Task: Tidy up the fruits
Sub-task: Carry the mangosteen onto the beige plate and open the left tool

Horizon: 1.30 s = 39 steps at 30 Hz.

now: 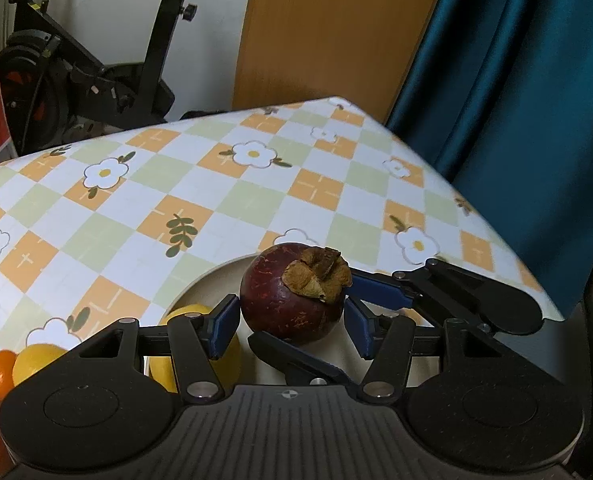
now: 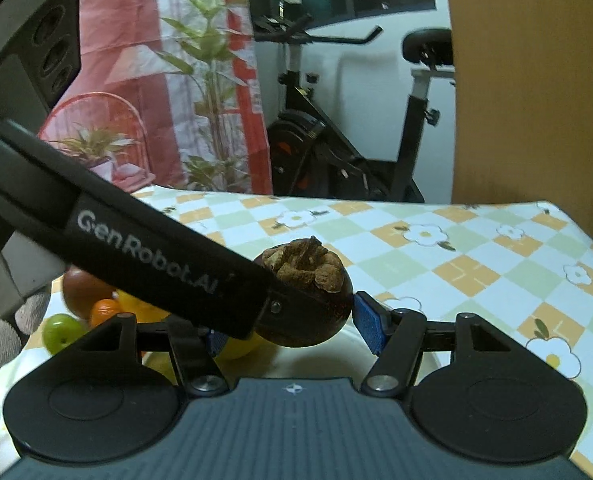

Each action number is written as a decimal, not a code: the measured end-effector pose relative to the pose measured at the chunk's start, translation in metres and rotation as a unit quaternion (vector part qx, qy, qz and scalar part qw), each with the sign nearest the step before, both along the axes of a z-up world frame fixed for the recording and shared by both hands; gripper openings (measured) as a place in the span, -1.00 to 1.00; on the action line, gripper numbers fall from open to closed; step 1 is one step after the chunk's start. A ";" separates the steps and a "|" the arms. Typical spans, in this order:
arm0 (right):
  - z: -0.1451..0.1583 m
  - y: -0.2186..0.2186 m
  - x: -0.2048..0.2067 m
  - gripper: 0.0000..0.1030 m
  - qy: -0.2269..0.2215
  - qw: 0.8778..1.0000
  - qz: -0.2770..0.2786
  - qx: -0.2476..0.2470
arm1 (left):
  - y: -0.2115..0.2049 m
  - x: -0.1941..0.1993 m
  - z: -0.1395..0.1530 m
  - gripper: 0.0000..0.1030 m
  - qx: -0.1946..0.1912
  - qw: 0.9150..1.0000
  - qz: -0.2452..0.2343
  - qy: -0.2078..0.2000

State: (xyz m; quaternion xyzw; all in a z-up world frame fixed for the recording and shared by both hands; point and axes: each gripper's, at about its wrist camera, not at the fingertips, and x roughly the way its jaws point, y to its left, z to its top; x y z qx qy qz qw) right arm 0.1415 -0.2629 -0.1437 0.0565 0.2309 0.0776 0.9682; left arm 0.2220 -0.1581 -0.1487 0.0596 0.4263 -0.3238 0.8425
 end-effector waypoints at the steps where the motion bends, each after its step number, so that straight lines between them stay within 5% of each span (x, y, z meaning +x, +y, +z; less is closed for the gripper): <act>1: -0.002 -0.001 0.003 0.26 0.007 1.000 -0.001 0.001 | -0.001 0.002 -0.003 0.17 0.004 1.000 0.001 0.002; 15: -0.018 -0.012 0.025 0.25 0.048 0.998 -0.019 0.023 | -0.012 0.011 -0.010 0.15 0.032 0.999 -0.009 -0.014; 27: -0.023 -0.014 0.022 0.27 0.037 0.998 -0.026 0.039 | -0.008 0.009 -0.007 0.16 0.026 0.999 0.002 -0.025; 39: -0.018 -0.026 -0.007 0.37 -0.026 0.996 -0.048 0.073 | 0.034 -0.008 0.015 0.16 -0.019 0.998 0.043 -0.051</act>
